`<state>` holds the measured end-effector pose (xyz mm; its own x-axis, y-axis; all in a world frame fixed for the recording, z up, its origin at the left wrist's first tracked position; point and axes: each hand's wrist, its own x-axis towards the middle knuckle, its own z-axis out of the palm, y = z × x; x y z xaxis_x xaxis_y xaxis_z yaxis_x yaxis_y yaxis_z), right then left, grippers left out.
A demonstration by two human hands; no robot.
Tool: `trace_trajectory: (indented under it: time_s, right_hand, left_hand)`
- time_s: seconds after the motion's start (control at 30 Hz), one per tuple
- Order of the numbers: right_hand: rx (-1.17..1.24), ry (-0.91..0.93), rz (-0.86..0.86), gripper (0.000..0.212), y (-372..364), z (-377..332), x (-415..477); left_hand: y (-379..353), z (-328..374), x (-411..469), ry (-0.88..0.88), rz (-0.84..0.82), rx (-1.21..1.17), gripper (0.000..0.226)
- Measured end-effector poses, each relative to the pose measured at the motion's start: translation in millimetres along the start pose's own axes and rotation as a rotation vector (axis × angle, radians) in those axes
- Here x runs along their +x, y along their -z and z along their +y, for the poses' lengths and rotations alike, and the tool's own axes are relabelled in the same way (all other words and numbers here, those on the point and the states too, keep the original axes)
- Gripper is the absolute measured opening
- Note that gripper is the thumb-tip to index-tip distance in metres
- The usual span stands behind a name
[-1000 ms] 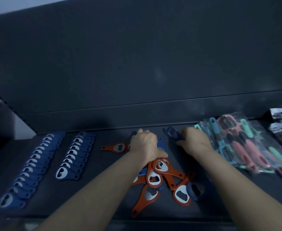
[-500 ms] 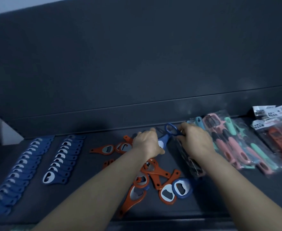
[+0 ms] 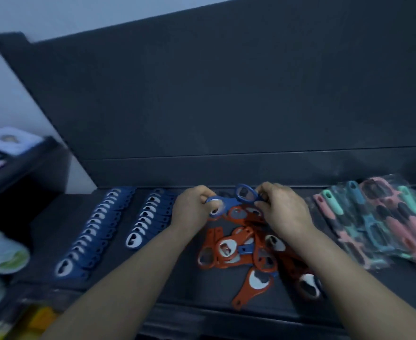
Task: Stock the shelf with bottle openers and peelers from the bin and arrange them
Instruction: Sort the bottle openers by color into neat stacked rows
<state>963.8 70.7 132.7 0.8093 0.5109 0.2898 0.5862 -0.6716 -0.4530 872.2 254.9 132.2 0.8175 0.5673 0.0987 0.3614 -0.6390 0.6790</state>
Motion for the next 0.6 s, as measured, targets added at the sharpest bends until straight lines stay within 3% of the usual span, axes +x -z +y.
trace_trajectory:
  time_s: [0.3, 0.47, 0.6]
  right_hand:
    - [0.063, 0.101, -0.088, 0.023, -67.6, -123.2, -18.8]
    - [0.046, 0.058, -0.113, 0.028, -89.5, -159.0, -34.4]
    - [0.023, 0.052, -0.099, 0.03, -94.4, -173.7, -54.4]
  left_hand:
    - [114.9, -123.1, -43.2, 0.081, -0.114, -0.019, 0.013]
    - [141.0, -161.9, -49.6, 0.021, -0.253, 0.017, 0.015]
    - [143.6, -178.5, -49.0, -0.084, -0.255, 0.075, 0.022]
